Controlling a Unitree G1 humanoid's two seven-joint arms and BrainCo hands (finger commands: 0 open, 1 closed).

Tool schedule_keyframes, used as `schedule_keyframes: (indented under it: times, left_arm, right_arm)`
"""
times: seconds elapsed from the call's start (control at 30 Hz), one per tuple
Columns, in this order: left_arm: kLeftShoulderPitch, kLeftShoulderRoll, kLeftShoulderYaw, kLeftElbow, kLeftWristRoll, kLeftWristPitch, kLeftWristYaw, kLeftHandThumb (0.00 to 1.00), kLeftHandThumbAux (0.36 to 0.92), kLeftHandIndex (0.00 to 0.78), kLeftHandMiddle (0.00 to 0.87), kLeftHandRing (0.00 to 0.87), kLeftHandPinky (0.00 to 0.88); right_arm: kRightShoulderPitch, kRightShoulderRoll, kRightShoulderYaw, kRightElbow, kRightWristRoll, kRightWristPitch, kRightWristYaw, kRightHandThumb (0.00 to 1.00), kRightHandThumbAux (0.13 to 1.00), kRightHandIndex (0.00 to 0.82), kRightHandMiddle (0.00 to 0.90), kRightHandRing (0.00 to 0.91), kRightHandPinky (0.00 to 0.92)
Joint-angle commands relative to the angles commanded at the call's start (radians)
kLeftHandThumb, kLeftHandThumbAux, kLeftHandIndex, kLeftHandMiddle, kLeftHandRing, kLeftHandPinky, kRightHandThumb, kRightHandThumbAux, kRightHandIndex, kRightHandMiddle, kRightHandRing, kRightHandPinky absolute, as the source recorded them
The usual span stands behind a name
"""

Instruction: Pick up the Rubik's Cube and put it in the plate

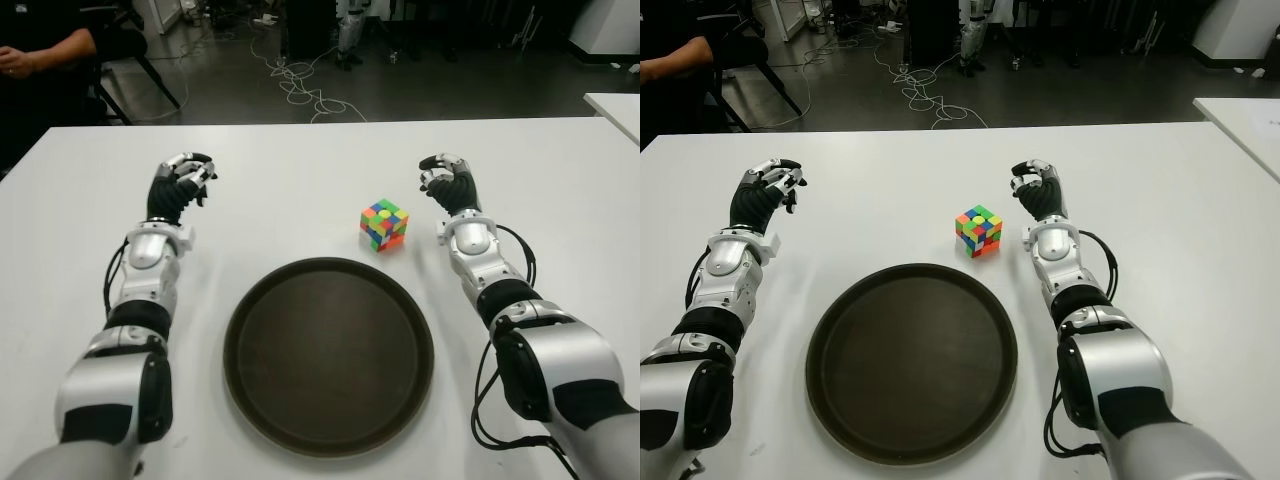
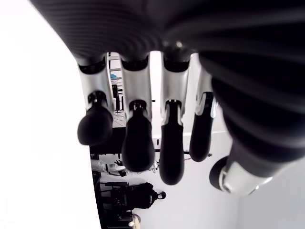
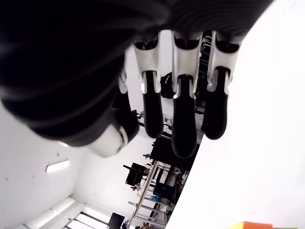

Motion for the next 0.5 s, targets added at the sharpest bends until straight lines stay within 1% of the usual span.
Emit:
schedule_keyframes:
  times: [0.5]
  left_arm:
    - [0.000,0.001,-0.002,0.000,0.005,0.006,0.008,0.836,0.670,0.408,0.561,0.701,0.746]
  right_arm:
    - [0.002,-0.001,0.006,-0.001,-0.008,-0.004,-0.012,0.684,0.723,0.415,0.463,0.512,0.569]
